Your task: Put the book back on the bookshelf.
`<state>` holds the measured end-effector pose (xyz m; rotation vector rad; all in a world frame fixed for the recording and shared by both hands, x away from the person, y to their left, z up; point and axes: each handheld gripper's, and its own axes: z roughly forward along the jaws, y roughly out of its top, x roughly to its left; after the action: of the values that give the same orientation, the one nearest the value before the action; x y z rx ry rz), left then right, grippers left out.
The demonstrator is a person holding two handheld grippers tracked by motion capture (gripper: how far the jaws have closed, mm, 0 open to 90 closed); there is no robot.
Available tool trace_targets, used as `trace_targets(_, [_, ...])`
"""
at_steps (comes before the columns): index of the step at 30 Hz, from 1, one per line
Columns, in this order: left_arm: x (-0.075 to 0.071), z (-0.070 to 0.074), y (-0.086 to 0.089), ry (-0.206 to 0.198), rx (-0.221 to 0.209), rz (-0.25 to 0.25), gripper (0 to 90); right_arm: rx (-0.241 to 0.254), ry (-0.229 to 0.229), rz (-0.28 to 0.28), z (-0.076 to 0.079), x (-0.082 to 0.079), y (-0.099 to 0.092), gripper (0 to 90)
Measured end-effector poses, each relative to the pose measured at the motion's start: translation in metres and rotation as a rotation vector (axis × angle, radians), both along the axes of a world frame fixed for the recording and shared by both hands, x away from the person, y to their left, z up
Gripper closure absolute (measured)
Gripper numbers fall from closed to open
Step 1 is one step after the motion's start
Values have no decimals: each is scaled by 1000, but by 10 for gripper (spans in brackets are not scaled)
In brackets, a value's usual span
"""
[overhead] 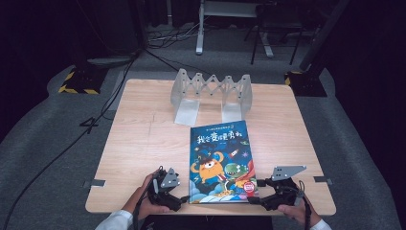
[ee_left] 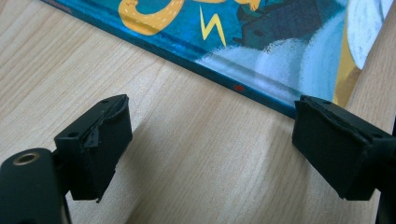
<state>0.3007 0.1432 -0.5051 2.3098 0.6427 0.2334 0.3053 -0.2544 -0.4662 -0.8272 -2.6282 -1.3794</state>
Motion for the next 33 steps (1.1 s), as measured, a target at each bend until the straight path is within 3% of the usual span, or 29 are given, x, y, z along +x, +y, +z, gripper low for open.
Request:
trace_targets(3, [0, 0, 0, 0, 0, 0, 124, 22, -8, -4, 4, 6, 1, 291])
trace_targets(10, [1, 0, 0, -1, 1, -5, 124, -1, -32, -30, 9, 30, 11, 293])
trace_targets(25, [2, 0, 1, -1, 1, -15, 124, 35, -4, -34, 2, 81, 30, 292])
trace_targets(30, [3, 0, 2, -1, -1, -7, 124, 56, 15, -11, 0, 91, 34, 347])
trace_targets(33, [3, 0, 3, 0, 1, -6, 124, 109, -3, 25, 2, 90, 33, 443])
